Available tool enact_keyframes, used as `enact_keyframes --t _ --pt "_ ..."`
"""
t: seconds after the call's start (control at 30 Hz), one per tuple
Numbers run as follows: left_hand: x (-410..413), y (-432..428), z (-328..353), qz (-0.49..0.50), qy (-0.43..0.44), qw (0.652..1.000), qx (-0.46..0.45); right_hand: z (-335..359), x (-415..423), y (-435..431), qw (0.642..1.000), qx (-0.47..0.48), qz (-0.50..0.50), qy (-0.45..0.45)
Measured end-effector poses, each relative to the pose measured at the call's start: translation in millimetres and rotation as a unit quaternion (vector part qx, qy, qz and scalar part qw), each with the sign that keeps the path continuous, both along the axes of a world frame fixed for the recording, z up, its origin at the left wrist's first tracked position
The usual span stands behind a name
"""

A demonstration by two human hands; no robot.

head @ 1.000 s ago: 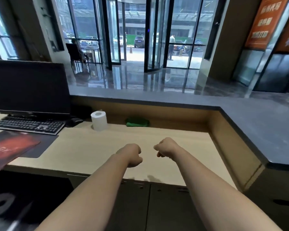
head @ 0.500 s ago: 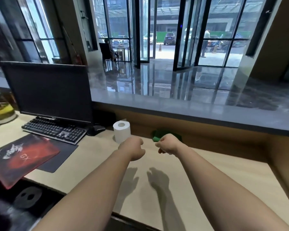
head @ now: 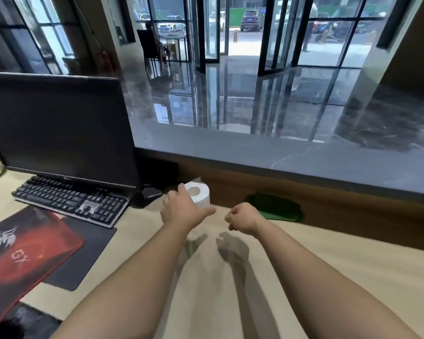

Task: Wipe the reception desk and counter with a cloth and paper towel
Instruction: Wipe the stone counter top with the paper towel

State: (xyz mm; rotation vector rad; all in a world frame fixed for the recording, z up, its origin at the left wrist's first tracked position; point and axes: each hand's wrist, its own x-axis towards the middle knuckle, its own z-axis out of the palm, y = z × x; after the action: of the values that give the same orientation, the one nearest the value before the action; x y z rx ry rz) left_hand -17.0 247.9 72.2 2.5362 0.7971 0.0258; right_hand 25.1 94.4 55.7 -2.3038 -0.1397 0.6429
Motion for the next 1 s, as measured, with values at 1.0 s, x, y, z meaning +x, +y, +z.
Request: enact_keyframes --t 1.0 --pt "92 80 -34 -0.370 0.199 0.901 0.111 -29 90 94 0.944 -0.246 0.166 -0.145"
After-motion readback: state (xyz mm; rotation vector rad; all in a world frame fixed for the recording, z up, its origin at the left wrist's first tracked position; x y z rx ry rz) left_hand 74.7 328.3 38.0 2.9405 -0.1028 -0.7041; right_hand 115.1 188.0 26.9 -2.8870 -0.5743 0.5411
